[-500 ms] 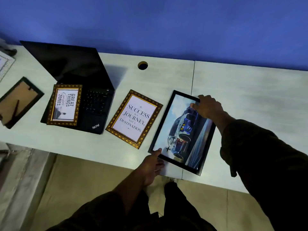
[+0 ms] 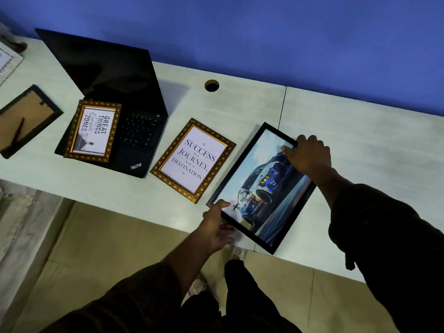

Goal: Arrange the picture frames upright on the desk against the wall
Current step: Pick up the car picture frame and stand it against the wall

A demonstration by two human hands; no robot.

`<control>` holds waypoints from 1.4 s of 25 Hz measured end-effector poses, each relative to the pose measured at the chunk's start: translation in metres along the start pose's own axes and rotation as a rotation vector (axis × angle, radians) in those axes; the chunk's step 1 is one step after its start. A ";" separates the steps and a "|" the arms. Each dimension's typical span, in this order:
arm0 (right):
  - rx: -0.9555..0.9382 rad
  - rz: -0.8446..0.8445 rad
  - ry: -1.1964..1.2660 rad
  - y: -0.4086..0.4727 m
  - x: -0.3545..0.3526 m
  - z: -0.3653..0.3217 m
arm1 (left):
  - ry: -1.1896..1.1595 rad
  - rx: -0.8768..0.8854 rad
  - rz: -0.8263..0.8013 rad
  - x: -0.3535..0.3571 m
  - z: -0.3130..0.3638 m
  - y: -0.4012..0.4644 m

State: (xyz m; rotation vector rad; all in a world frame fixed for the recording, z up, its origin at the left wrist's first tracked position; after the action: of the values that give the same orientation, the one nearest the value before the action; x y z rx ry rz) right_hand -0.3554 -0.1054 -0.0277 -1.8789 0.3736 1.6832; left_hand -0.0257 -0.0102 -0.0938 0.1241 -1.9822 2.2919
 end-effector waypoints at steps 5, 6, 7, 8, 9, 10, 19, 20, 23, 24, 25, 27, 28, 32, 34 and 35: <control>-0.010 0.188 0.009 -0.048 -0.051 -0.029 | -0.011 0.173 0.022 -0.047 0.021 -0.033; -0.019 0.210 0.018 -0.057 -0.060 -0.041 | -0.015 0.219 0.041 -0.061 0.029 -0.042; -0.033 0.230 0.032 -0.068 -0.068 -0.055 | -0.025 0.264 0.056 -0.078 0.037 -0.053; -0.049 0.248 0.051 -0.080 -0.075 -0.072 | -0.030 0.313 0.068 -0.099 0.046 -0.064; -0.066 0.261 0.070 -0.093 -0.081 -0.091 | -0.031 0.358 0.081 -0.121 0.056 -0.077; -0.085 0.271 0.088 -0.104 -0.087 -0.110 | -0.030 0.397 0.099 -0.144 0.066 -0.089; -0.237 0.152 0.259 -0.171 -0.115 -0.300 | -0.137 0.786 0.245 -0.336 0.158 -0.209; -0.265 0.142 0.277 -0.173 -0.120 -0.321 | -0.142 0.825 0.262 -0.355 0.170 -0.221; -0.361 0.154 0.311 -0.175 -0.140 -0.383 | -0.161 0.929 0.298 -0.401 0.207 -0.249; -0.389 0.167 0.322 -0.174 -0.147 -0.403 | -0.166 0.958 0.314 -0.415 0.220 -0.259; -0.413 0.181 0.335 -0.173 -0.154 -0.424 | -0.171 0.993 0.327 -0.429 0.235 -0.268; -0.453 0.194 0.368 -0.165 -0.165 -0.466 | -0.169 1.052 0.341 -0.453 0.268 -0.284; -0.472 0.192 0.391 -0.159 -0.171 -0.487 | -0.169 1.072 0.341 -0.464 0.285 -0.292; -0.520 0.150 0.520 -0.126 -0.190 -0.574 | -0.160 1.145 0.401 -0.513 0.362 -0.315; -0.533 0.114 0.596 -0.108 -0.198 -0.620 | -0.157 1.134 0.445 -0.541 0.404 -0.320; -0.547 0.102 0.624 -0.100 -0.202 -0.643 | -0.160 1.129 0.459 -0.555 0.426 -0.322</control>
State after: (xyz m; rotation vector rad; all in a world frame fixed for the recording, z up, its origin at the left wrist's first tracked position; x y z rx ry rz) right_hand 0.1878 -0.4388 0.2134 -2.8361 0.2625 1.2999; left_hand 0.5637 -0.4016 0.2096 -0.0777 -0.5259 3.4809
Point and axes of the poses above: each hand's wrist, its own y-axis towards the middle knuckle, its own x-axis out of the palm, z = x × y, the point moved 9 cm from there along y, towards the middle knuckle, and after that the axes turned 4 degrees about z, right-handed, at the moved point
